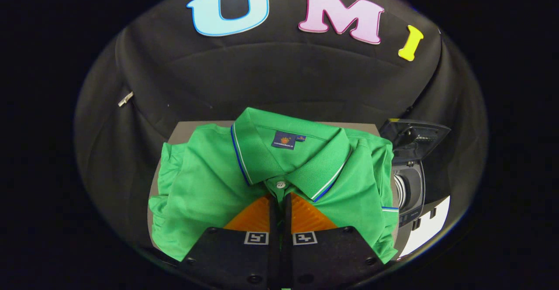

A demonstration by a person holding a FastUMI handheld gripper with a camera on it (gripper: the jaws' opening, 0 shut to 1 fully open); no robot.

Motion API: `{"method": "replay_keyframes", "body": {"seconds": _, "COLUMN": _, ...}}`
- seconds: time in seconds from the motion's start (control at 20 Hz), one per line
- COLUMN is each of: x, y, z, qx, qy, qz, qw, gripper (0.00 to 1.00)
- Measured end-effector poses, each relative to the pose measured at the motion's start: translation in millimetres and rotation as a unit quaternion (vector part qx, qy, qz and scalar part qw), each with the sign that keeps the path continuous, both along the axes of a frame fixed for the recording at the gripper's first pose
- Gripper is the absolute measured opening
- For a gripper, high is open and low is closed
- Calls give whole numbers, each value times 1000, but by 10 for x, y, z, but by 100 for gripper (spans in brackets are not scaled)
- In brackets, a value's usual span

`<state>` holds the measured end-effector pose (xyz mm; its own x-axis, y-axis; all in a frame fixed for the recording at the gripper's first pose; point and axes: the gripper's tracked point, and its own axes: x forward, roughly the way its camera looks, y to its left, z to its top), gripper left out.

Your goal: Put the clothes into the washing machine and then close the washing machine lid.

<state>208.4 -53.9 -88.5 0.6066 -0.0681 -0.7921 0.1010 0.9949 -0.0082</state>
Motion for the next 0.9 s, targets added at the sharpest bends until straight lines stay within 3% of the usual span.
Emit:
{"method": "replay_keyframes", "body": {"seconds": 0.2, "x": -116, "y": 14, "z": 121, "qx": 2, "qy": -51, "qz": -13, "qw": 999, "gripper": 5}}
{"method": "replay_keyframes", "body": {"seconds": 0.45, "x": -201, "y": 98, "z": 428, "qx": -37, "qy": -122, "qz": -4, "qw": 992, "gripper": 5}}
{"method": "replay_keyframes", "body": {"seconds": 0.9, "x": -335, "y": 80, "z": 1168, "qx": -110, "qy": -232, "qz": 4, "qw": 966, "gripper": 5}}
